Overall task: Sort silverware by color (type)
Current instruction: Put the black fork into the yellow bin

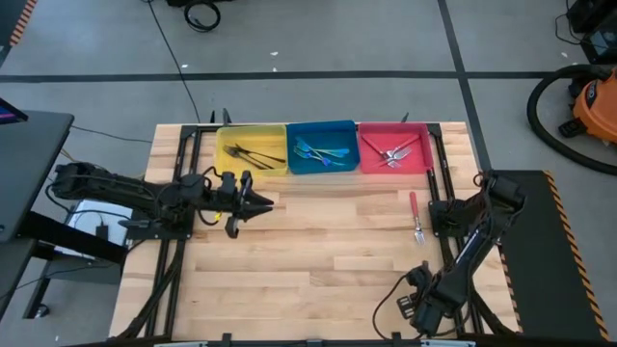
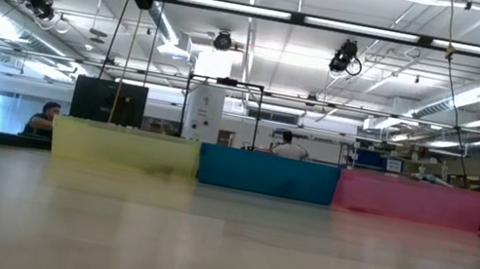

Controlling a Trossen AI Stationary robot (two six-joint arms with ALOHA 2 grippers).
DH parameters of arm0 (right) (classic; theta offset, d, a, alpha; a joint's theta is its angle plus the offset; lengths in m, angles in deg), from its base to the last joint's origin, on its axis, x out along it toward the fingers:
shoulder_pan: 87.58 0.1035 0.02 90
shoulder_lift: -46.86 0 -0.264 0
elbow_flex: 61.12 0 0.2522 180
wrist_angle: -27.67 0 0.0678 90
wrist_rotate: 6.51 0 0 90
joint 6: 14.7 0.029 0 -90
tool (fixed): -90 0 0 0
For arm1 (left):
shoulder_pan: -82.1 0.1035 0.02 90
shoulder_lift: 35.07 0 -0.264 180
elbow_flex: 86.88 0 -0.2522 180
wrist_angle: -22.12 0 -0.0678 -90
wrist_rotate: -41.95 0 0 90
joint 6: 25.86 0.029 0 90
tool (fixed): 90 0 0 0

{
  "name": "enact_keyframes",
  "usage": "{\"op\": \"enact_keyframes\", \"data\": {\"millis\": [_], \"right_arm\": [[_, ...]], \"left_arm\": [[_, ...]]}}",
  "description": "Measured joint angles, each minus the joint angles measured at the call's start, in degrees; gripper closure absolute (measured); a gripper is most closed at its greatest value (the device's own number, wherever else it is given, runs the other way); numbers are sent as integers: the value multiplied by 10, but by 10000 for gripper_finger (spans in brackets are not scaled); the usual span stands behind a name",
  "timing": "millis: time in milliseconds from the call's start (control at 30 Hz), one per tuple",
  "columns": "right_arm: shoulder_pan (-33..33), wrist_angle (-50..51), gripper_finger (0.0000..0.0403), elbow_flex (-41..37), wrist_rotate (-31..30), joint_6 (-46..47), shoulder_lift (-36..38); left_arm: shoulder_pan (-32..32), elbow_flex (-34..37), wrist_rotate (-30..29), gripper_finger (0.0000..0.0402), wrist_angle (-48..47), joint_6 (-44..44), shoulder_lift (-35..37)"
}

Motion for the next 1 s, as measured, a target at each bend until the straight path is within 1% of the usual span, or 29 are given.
{"op": "enact_keyframes", "data": {"millis": [367,567,867,1000], "right_arm": [[3,49,256,-4,-9,7,-5],[2,7,256,-31,-10,8,-4],[3,5,256,-35,-8,11,-4],[3,-26,256,-54,-5,11,-4]], "left_arm": [[-2,0,0,324,0,-1,0],[-2,0,0,324,-10,-4,0],[-2,0,0,324,-12,-9,0],[-2,0,0,324,-13,-9,0]]}}
